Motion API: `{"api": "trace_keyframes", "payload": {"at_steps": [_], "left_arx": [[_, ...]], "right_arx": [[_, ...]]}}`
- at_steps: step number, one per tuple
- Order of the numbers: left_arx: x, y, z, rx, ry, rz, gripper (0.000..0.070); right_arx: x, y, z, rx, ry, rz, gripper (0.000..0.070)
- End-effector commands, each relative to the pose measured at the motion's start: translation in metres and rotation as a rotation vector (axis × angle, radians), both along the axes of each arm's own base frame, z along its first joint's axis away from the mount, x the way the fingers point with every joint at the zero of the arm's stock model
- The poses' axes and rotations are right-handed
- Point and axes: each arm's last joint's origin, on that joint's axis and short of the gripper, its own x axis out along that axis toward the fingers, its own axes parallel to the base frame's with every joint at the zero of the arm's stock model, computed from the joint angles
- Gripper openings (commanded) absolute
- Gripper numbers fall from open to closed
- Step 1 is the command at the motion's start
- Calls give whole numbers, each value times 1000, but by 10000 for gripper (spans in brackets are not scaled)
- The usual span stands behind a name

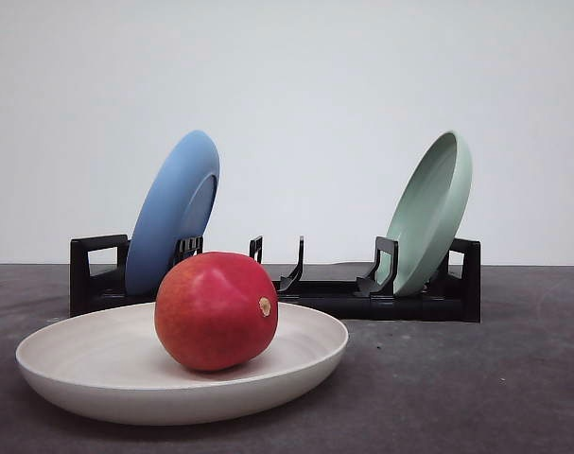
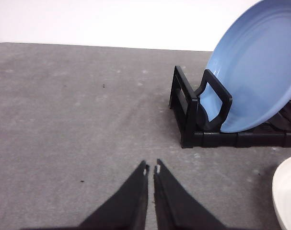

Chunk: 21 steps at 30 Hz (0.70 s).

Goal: Place pomegranate in white plate

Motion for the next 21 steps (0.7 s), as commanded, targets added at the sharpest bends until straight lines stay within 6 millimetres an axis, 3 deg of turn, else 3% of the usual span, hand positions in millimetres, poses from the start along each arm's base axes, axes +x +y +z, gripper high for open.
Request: {"api": "trace_keyframes", "payload": {"at_steps": [1, 21], "left_arx": [[1, 0, -2, 15, -9, -2, 0], [1, 0, -2, 15, -9, -2, 0]], "right_arx": [[0, 0, 0, 11, -9, -4, 30], [0, 0, 0, 11, -9, -4, 30]]}}
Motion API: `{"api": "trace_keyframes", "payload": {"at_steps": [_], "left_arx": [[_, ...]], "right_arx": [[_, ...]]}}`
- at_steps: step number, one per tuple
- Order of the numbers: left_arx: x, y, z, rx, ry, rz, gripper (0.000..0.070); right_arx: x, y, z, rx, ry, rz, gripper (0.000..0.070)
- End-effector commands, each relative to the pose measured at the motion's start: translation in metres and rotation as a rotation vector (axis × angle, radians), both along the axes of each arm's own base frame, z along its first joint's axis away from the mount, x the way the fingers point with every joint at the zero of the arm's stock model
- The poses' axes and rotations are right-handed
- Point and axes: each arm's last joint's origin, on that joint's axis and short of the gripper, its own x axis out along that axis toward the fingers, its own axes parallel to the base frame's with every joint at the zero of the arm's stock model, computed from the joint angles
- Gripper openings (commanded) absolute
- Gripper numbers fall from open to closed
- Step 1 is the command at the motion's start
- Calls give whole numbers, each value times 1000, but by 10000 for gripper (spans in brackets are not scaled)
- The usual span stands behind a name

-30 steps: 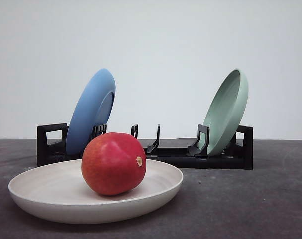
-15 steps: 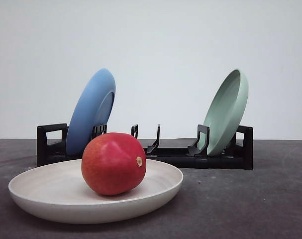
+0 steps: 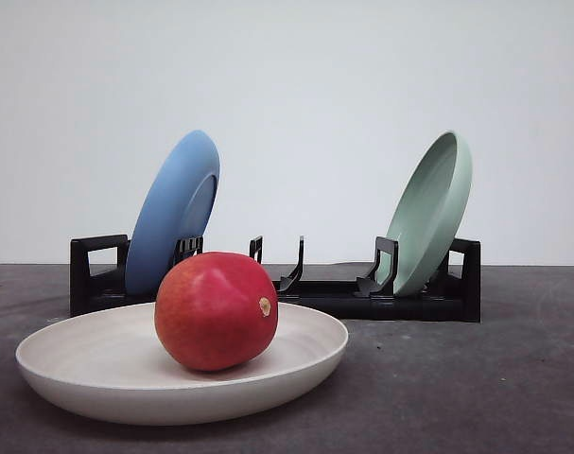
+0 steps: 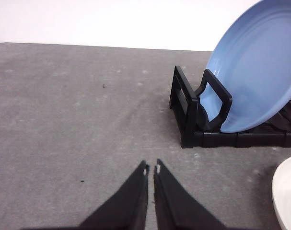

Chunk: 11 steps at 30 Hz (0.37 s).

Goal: Place pomegranate in white plate

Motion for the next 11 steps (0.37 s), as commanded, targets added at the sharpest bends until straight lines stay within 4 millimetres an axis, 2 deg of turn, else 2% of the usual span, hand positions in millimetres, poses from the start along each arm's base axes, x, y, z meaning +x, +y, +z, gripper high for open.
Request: {"api": "trace_keyframes", "payload": {"at_steps": [1, 11], "left_arx": [[1, 0, -2, 15, -9, -2, 0], [1, 0, -2, 15, -9, -2, 0]], "right_arx": [[0, 0, 0, 11, -9, -4, 30], [0, 0, 0, 11, -9, -4, 30]]}}
